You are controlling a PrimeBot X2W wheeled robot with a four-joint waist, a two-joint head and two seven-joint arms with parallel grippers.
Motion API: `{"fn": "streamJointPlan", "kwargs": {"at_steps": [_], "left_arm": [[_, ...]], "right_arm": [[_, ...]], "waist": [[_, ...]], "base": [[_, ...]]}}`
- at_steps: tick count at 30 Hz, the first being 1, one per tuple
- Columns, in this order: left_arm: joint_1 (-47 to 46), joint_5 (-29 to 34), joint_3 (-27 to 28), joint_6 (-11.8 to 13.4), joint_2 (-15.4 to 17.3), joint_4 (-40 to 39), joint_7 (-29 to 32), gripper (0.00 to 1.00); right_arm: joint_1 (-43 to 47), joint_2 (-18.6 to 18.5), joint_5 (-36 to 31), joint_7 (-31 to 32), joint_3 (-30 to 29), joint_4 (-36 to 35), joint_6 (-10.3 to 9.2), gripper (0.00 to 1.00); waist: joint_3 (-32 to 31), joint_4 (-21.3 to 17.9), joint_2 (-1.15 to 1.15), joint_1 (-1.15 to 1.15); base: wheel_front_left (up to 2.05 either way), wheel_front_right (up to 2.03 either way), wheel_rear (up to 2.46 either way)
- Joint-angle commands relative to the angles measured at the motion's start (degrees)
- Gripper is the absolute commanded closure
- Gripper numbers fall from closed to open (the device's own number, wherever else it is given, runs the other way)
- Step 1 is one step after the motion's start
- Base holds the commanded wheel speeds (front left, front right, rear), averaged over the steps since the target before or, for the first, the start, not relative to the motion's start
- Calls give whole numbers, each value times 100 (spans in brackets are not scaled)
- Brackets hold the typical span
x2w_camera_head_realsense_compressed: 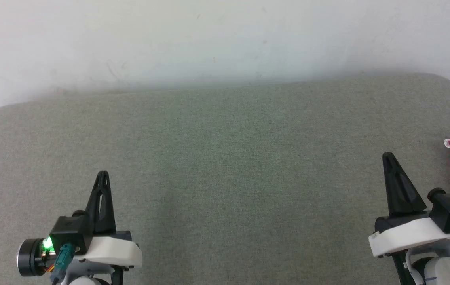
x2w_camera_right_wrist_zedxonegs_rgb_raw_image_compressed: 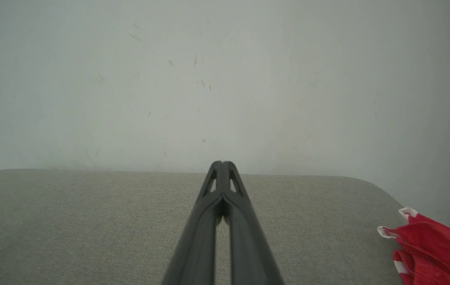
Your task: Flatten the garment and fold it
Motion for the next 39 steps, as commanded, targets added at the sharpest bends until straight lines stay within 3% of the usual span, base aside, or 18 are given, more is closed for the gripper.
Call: {"fn": "streamJointPlan", "kwargs": {"at_steps": [1,39], "left_arm": [[-16,45,-20,-42,-13,17,37,100],[-33,105,-60,-168,-57,38,470,100]], "right_arm": [[53,17,-45,37,24,-47,-3,100],[113,37,-251,470,122,-112,-7,100]], "waist": [[-3,2,0,0],[-61,46,0,0]], "base": [[0,0,0],[0,0,0]]}}
